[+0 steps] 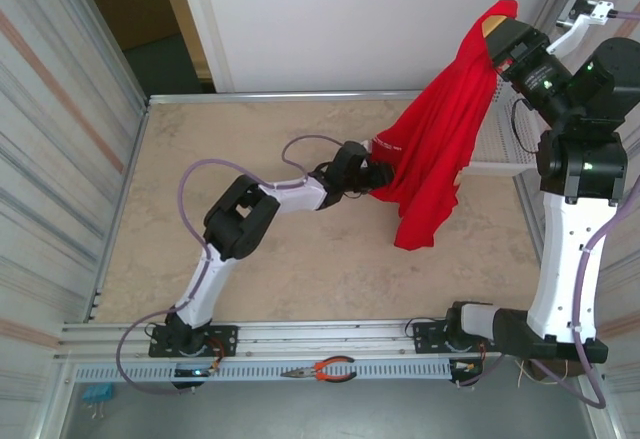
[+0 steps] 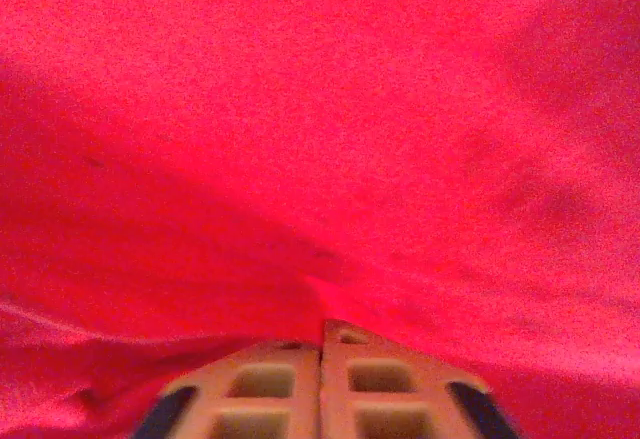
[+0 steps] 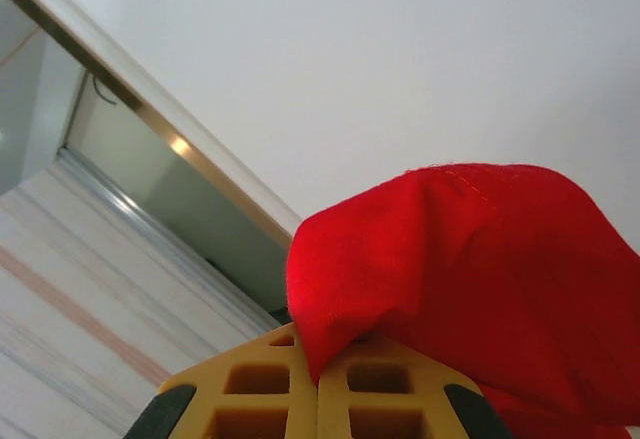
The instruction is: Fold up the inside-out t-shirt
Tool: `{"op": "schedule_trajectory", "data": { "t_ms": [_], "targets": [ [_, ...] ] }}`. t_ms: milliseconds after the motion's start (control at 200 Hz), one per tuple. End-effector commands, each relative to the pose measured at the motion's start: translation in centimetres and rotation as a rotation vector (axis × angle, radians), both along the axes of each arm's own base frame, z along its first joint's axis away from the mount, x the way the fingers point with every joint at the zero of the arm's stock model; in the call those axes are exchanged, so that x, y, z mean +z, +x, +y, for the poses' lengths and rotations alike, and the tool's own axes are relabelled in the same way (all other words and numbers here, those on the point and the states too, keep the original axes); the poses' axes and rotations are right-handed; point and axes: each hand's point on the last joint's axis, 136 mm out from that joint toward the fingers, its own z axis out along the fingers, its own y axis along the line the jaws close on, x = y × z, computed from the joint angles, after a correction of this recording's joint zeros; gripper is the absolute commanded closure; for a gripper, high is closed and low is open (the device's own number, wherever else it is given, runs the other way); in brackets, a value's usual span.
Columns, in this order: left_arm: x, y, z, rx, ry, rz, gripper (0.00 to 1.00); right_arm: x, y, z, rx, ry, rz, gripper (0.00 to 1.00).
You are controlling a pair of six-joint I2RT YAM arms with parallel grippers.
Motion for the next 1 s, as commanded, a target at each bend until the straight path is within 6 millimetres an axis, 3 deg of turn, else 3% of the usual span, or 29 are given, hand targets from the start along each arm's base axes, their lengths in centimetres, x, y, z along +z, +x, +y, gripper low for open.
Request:
{"op": "schedule_trajectory", "data": {
  "t_ms": [0, 140, 271, 406, 561, 661, 842, 927, 992],
  "targets": [
    [9.7, 1.2, 4.3, 0.062, -0.111, -0.120, 1.00, 1.3, -1.1, -0.9, -0.016, 0.009, -0.046, 1.00],
    [16.8, 0.4, 10.9, 0.128, -0.080, -0.231, 1.00, 0.8, -1.1, -2.0, -0.028, 0.043, -0.027, 1.00],
    [22.9, -2.2, 14.5, 0.126, -0.013, -0.347, 1.00, 1.8, -1.9, -1.6, 0.010, 0.065, -0.053, 1.00],
    [25.5, -5.2, 15.6, 0.126, 0.011, -0.435, 1.00, 2.8, -2.7, -1.2, 0.037, 0.084, -0.070, 1.00],
    [27.3, -6.5, 19.0, 0.221, -0.031, -0.476, 1.00, 3.5, -3.2, -0.8, 0.062, 0.098, -0.080, 1.00],
    [30.8, -7.9, 21.7, 0.258, -0.052, -0.542, 1.00, 3.8, -3.5, -0.6, 0.074, 0.095, -0.085, 1.00],
    [38.5, -12.9, 26.9, 0.338, -0.112, -0.698, 1.00, 5.1, -5.8, -0.3, 0.060, 0.085, -0.135, 1.00],
    [40.5, -15.0, 29.0, 0.381, -0.135, -0.725, 1.00, 5.8, -7.1, -0.1, 0.049, 0.084, -0.162, 1.00],
    [40.5, -15.6, 30.4, 0.433, -0.124, -0.703, 1.00, 5.9, -7.4, -0.1, 0.049, 0.097, -0.168, 1.00]
  ]
}}
